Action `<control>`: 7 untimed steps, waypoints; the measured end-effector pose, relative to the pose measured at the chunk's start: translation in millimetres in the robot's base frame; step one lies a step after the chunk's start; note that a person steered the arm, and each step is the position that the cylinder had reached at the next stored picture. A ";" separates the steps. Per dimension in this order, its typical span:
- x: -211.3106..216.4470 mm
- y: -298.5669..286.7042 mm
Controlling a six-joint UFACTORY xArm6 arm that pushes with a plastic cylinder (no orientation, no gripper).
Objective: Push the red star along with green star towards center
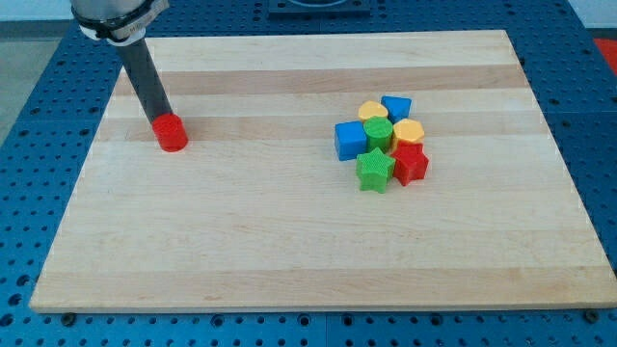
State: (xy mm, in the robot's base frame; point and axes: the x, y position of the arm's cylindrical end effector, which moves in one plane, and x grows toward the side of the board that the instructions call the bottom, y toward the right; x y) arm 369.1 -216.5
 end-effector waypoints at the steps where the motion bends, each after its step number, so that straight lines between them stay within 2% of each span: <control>1: -31.4 35.8; 2: -57.1 122.4; 4: -50.4 357.1; 5: 32.4 390.4; 6: 70.1 389.4; 7: 80.2 379.0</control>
State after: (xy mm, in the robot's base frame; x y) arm 449.3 162.5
